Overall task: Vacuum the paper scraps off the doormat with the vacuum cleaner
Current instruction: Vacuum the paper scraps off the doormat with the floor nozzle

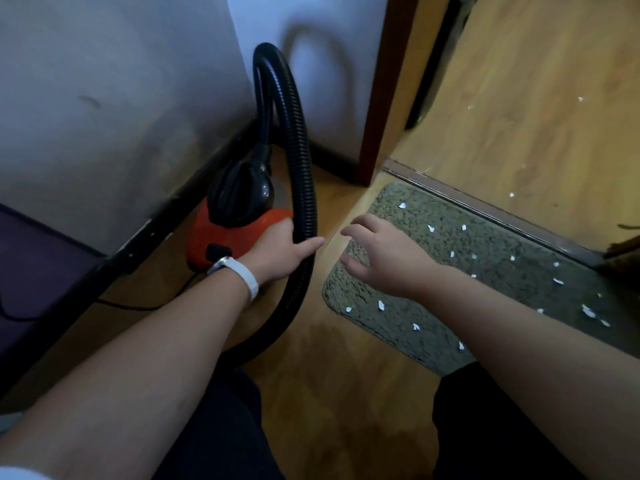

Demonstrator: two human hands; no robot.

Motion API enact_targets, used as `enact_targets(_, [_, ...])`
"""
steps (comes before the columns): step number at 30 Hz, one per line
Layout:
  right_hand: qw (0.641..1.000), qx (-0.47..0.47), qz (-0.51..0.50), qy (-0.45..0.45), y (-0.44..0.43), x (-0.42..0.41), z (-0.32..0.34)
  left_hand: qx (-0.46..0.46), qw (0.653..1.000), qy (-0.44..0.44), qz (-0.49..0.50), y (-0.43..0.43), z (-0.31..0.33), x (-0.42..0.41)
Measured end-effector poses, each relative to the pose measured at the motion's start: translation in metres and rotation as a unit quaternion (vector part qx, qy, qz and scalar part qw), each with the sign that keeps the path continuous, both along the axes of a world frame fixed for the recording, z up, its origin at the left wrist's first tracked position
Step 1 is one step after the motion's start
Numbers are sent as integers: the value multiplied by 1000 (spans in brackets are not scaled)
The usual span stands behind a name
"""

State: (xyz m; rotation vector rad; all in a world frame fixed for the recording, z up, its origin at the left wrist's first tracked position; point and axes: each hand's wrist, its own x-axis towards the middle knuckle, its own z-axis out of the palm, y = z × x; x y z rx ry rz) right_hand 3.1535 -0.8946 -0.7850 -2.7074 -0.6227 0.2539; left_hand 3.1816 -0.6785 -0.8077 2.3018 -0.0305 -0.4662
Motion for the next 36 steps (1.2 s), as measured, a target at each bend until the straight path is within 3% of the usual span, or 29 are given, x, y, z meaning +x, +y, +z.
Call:
enact_targets(3, [998,22,-25,59,-10,-14,-10,-37,998,-36,25,-10,20,-7])
enact_targets(9, [954,192,-74,218,10,-38,-12,-168,978,-62,104,-34,57,-26])
enact_targets(15, [914,288,-120,261,12,-43,-9,-259,950,-52,165,-55,67,-34])
enact_targets(17, [909,288,-120,278,6,-42,-5,-238,949,-71,193,-60,64,-33])
enact_targets(20, [900,295,-144,289,-12,-39,5,-124,961,-150,198,-67,60,-30])
enact_targets(25, [849,368,-184,330,-49,-35,20,61,941,-332,19,-84,71,-36])
enact_targets(29, [829,408,-186,334,-69,-36,34,219,858,-407,-226,-96,90,-23])
enact_targets(32, [827,411,-189,335,-79,-35,42,320,788,-419,-317,-111,100,-7])
enact_targets(36, [833,400,-192,329,-82,-35,43,316,705,-470,-427,-130,100,17])
